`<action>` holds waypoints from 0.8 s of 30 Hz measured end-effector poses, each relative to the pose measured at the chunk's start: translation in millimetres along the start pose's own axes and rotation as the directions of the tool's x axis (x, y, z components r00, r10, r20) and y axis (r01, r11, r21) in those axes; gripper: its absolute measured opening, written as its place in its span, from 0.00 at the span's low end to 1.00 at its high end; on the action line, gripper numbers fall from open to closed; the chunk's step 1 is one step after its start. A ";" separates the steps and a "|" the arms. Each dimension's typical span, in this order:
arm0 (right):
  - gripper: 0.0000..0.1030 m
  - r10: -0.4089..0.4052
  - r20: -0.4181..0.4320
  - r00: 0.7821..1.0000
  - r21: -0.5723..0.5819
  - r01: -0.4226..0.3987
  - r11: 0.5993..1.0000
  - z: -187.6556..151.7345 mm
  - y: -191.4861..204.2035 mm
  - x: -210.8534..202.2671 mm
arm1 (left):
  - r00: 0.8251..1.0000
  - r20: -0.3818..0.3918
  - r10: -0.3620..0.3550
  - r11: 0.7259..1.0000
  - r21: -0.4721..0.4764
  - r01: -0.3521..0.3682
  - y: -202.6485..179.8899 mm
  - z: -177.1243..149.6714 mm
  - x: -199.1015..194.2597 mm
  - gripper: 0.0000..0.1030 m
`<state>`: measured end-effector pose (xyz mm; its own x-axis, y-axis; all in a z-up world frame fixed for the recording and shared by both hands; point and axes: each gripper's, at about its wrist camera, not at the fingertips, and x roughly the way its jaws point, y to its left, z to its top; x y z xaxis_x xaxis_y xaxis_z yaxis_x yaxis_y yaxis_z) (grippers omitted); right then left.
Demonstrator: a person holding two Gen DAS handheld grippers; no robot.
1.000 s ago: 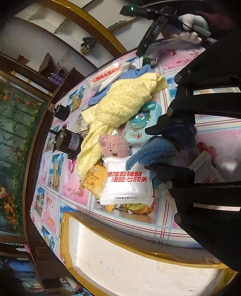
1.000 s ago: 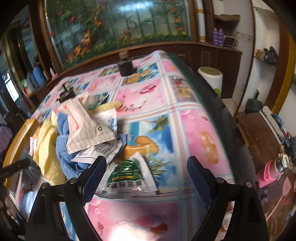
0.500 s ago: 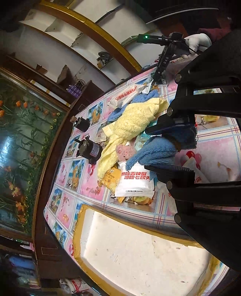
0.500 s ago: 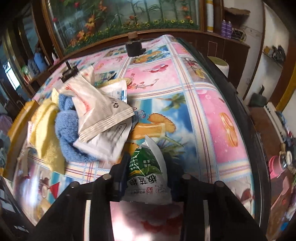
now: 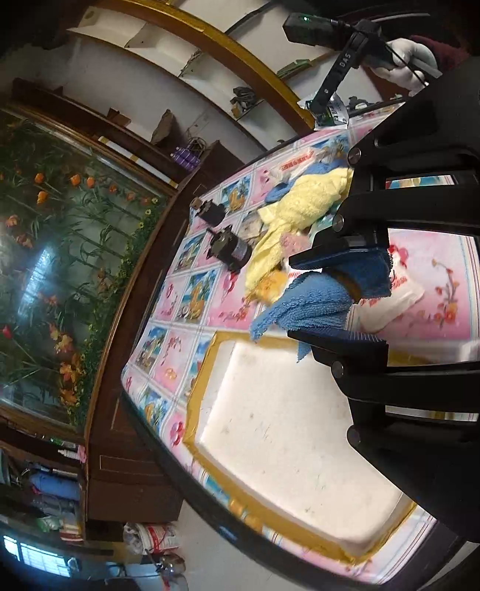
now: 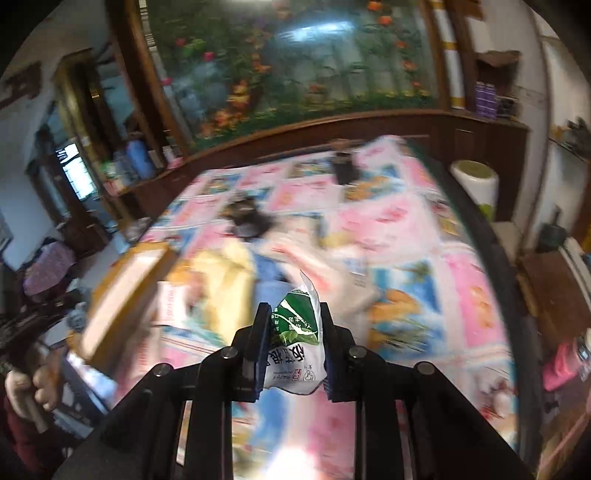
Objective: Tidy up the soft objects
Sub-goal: 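Carry sock and packet into the foam box and open both tools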
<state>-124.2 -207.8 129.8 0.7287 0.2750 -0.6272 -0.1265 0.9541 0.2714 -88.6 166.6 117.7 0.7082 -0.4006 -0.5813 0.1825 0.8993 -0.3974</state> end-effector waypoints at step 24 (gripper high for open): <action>0.25 0.151 -0.357 0.922 -0.227 -0.242 0.943 56.8 229.2 282.3 | 0.986 -0.144 0.084 0.958 -0.261 -0.120 153.6 73.5 99.5 0.45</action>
<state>90.7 81.8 56.5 0.4122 0.4396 -0.7980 -0.4484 0.8603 0.2423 60.0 277.7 51.0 0.6156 -0.3445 -0.7087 -0.0882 0.8636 -0.4964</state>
